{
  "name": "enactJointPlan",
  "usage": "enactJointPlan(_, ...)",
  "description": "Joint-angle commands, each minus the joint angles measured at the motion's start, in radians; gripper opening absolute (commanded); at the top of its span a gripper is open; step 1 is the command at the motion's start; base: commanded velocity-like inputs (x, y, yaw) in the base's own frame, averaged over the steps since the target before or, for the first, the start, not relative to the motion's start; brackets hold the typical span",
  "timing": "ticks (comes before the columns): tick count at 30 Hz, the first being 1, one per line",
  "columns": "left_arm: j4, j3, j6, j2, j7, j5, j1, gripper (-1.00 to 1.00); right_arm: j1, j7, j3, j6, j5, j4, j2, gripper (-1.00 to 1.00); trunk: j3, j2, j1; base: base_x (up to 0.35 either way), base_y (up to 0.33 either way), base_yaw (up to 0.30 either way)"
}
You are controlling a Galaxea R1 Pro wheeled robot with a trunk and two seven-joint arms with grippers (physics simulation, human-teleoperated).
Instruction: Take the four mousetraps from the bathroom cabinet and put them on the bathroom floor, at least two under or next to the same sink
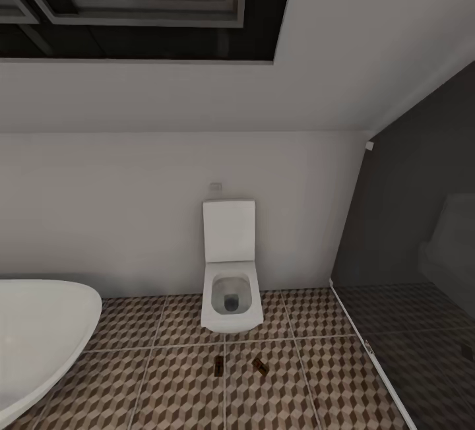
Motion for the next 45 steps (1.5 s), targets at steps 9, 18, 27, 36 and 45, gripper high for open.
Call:
enactJointPlan(9,0.003,-0.009,-0.007,-0.001,0.001,0.008,-0.002,1.00,-0.001,0.005,0.006,-0.003,-0.011,0.001,0.000,1.00,-0.002,-0.002,0.001,0.000,0.000,0.000)
enactJointPlan(18,0.003,-0.009,-0.006,-0.001,0.001,0.008,-0.002,1.00,-0.001,0.005,0.006,-0.003,-0.011,0.001,0.000,1.00,-0.002,-0.002,0.001,0.000,0.000,0.000)
enactJointPlan(27,0.004,-0.009,-0.007,-0.001,0.001,0.008,-0.002,1.00,-0.001,0.005,0.006,-0.003,-0.011,0.001,0.000,1.00,-0.002,-0.002,0.001,0.000,0.000,0.000)
enactJointPlan(36,0.003,-0.009,-0.006,-0.001,0.001,0.008,-0.002,1.00,-0.001,0.005,0.006,-0.003,-0.011,0.001,0.000,1.00,-0.002,-0.002,0.001,0.000,0.000,0.000)
enactJointPlan(45,0.003,-0.009,-0.006,-0.001,0.001,0.008,-0.002,1.00,-0.001,0.005,0.006,-0.003,-0.011,0.001,0.000,1.00,-0.002,-0.002,0.001,0.000,0.000,0.000)
